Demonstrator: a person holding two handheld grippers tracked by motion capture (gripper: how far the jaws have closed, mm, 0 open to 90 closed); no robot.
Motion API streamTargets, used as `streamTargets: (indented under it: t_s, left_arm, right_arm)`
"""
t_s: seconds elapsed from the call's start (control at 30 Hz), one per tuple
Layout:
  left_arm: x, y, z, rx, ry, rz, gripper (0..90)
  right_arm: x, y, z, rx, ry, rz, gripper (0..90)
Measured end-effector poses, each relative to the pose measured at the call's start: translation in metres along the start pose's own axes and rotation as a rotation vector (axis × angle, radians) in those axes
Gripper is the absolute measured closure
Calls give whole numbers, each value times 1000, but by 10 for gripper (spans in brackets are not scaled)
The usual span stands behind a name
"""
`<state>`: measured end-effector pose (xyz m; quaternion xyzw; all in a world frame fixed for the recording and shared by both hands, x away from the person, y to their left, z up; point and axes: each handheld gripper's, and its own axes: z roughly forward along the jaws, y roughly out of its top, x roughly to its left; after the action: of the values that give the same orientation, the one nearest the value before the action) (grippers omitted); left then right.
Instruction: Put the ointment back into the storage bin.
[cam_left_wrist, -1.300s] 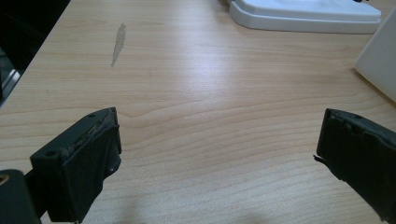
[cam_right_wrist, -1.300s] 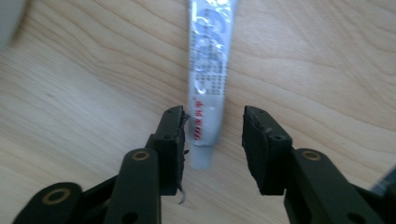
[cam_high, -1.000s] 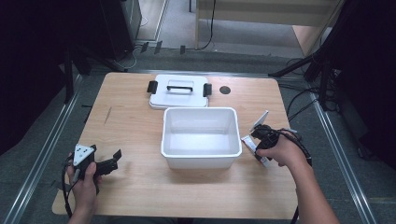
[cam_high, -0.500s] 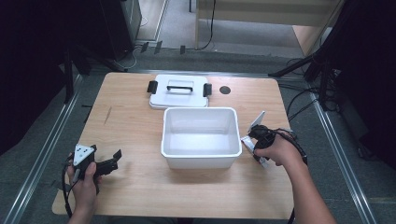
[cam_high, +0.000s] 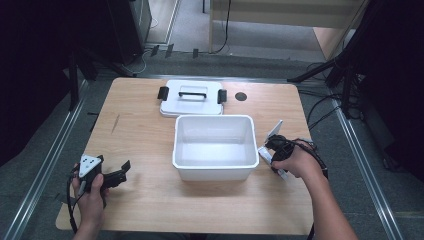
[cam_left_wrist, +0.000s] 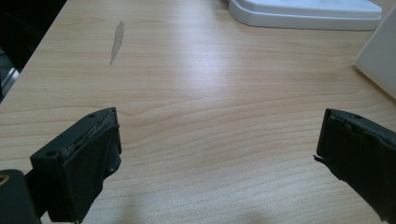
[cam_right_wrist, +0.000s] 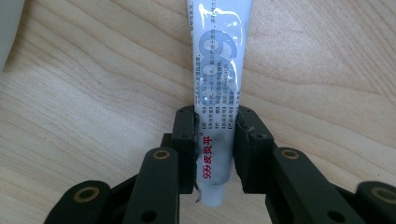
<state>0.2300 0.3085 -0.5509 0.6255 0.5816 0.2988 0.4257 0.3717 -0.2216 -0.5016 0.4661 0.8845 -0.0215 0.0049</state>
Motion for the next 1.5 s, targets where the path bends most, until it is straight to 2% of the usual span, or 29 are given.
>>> streamTargets:
  t_s: [0.3, 0.33, 0.53, 0.57, 0.7, 0.77, 0.93, 0.97, 1.13, 1.27, 1.5]
  left_arm:
    - [0, 0, 0, 3, -2, 0, 5]
    - [0, 0, 0, 3, -2, -3, 5]
    - [0, 0, 0, 3, -2, -6, 5]
    - [0, 0, 0, 3, -2, -6, 5]
    - [0, 0, 0, 3, -1, -6, 5]
    - [0, 0, 0, 2, 1, -6, 5]
    - [1, 0, 0, 5, -1, -10, 5]
    - [1, 0, 0, 5, -2, -13, 5]
    - [1, 0, 0, 5, 0, -13, 5]
    - [1, 0, 0, 5, 0, -19, 5]
    - [1, 0, 0, 2, 3, -20, 5]
  right_arm:
    - [0, -1, 0, -3, -13, -9, 741]
    - [-2, -2, -2, 1, -23, 3, 742]
    - [-10, -3, -18, -29, 4, 55, 742]
    - [-12, -3, -27, -35, 11, 81, 742]
    - [-15, -2, -47, -56, 9, 90, 742]
    - [-16, -2, -52, -67, 10, 87, 742]
    - [-14, 1, -76, -81, 14, 116, 741]
    - [-13, 3, -85, -92, 14, 136, 741]
    - [-9, 6, -102, -101, 10, 130, 741]
    - [-2, 12, -123, -110, 1, 133, 740]
    - [6, 21, -139, -129, 7, 123, 739]
